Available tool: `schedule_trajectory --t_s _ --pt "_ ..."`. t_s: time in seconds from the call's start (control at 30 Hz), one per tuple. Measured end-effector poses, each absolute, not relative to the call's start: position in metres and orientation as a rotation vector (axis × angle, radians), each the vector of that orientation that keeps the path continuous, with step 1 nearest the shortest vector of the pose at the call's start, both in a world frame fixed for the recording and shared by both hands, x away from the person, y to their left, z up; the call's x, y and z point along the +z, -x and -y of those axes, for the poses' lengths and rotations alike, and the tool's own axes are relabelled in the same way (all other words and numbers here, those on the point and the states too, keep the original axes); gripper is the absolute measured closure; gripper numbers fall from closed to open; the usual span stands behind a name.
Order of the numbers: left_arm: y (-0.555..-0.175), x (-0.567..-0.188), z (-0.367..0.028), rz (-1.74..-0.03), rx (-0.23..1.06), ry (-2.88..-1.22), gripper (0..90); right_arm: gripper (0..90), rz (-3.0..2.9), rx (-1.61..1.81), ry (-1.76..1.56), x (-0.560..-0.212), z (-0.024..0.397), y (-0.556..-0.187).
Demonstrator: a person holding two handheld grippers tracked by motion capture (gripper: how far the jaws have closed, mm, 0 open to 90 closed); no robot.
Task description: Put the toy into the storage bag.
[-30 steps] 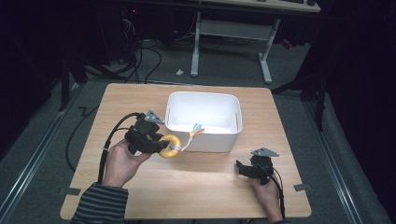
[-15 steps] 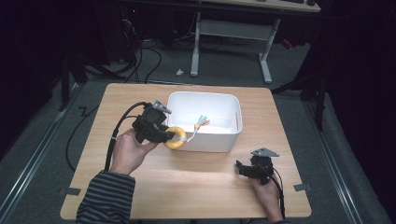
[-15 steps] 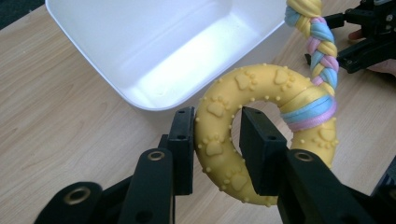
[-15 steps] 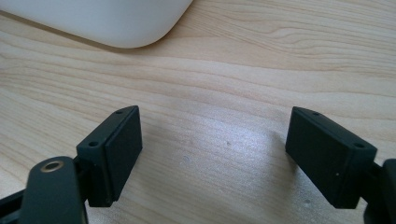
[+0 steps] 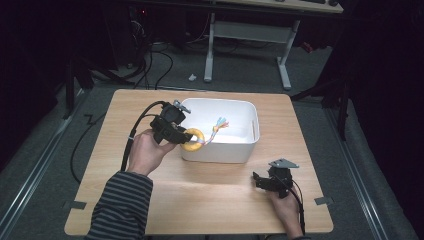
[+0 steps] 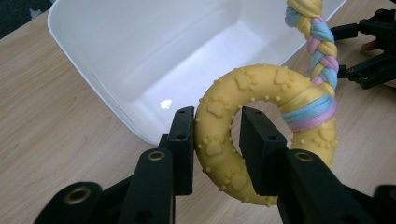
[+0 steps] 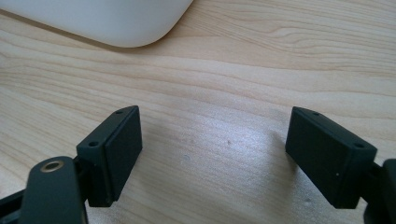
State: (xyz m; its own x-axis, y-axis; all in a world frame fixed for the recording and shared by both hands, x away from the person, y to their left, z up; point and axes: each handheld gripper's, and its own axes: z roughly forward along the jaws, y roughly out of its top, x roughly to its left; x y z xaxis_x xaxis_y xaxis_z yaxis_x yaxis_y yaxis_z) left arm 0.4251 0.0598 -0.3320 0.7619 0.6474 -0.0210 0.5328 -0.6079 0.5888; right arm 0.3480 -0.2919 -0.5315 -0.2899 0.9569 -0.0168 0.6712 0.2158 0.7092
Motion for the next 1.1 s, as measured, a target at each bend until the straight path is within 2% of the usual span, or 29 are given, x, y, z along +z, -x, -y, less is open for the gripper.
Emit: schedule_trajectory --t_s 1.1 --pt "-0.466 -0.338 -0.036 -0.976 0.311 -2.356 66.6 18.8 -2.041 0.836 -1.502 -0.531 0.292 -0.349"
